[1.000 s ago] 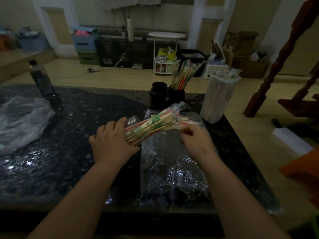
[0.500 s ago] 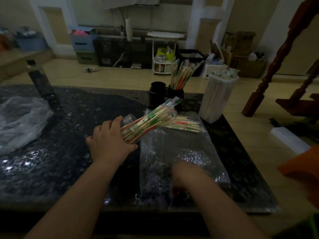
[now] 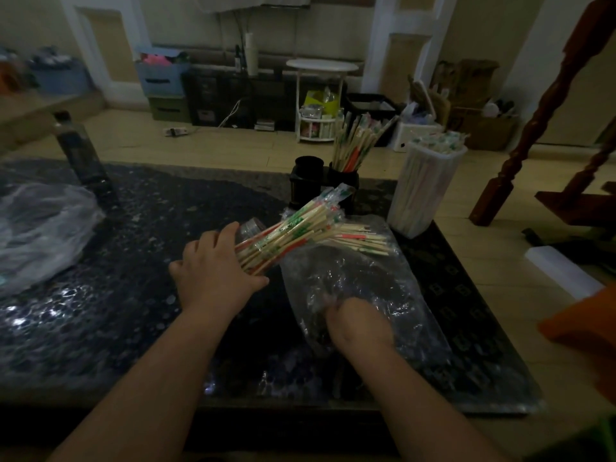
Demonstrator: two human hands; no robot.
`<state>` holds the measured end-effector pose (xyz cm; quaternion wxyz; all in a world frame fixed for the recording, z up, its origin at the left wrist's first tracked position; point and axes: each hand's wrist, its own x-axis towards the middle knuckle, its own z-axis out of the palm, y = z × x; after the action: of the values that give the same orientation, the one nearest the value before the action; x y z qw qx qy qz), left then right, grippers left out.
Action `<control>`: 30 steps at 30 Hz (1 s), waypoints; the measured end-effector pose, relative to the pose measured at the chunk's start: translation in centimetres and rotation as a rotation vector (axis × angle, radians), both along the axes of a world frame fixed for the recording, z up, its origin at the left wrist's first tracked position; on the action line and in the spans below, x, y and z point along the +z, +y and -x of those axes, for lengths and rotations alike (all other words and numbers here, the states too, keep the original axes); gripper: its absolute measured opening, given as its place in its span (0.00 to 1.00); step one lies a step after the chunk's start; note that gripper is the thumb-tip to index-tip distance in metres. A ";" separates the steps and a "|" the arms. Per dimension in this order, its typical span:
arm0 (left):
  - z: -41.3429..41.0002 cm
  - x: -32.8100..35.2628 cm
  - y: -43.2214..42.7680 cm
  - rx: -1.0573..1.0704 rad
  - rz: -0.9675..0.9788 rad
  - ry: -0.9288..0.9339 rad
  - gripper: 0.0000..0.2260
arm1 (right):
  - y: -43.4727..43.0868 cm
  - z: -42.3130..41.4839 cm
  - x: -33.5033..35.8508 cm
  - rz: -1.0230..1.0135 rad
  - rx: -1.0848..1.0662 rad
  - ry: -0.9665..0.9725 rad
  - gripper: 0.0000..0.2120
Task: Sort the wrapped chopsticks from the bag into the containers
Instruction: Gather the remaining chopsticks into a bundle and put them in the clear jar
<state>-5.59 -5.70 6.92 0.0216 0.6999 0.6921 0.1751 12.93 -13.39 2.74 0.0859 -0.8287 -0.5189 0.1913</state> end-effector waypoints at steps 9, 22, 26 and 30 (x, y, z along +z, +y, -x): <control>-0.1 0.2 0.4 0.013 0.021 0.005 0.47 | 1.7 -0.4 -3.7 -0.302 -0.005 0.563 0.23; -1.6 -0.1 1.9 0.004 0.057 -0.061 0.47 | 8.0 -3.2 -6.2 -0.108 0.131 0.037 0.34; -1.9 -0.4 2.3 0.004 0.064 -0.055 0.47 | 10.6 -4.6 -6.3 -0.040 0.181 -0.094 0.36; -1.9 -0.8 2.7 0.013 0.054 -0.040 0.48 | 12.7 -5.8 -6.6 -0.036 0.239 -0.150 0.35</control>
<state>-3.67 -3.00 6.12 0.0534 0.6908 0.7006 0.1704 18.73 -0.65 -3.88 0.0382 -0.7713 -0.6222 0.1285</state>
